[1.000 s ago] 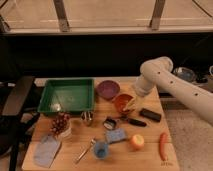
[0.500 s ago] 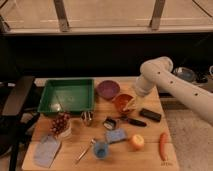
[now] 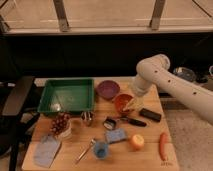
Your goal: Place fork in purple bowl
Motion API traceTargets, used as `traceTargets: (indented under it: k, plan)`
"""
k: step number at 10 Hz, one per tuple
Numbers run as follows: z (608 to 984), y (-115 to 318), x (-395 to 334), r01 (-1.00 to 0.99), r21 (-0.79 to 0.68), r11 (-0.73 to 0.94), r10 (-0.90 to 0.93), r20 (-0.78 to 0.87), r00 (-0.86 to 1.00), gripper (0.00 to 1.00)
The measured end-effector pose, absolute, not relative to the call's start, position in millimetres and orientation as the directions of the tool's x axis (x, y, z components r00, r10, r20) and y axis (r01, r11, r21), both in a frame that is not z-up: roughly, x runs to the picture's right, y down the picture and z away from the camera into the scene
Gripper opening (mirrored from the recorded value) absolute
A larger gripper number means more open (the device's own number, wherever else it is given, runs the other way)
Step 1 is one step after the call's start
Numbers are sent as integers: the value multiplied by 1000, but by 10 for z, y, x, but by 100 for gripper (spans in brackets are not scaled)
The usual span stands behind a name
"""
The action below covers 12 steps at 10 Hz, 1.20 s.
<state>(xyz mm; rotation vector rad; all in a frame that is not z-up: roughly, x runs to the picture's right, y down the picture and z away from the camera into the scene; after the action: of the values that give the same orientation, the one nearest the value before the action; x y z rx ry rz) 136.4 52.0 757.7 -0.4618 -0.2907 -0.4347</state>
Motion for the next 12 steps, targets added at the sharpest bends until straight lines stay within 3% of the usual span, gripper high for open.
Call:
traceTargets:
  k: [5, 7, 12]
  plan:
    - [7086, 1016, 386, 819, -159, 551, -639, 552, 536, 62]
    - [6951, 1217, 164, 864, -108, 492, -657, 605, 450, 62]
    - [6955, 1259, 138, 878, -100, 469, -665, 614, 425, 62]
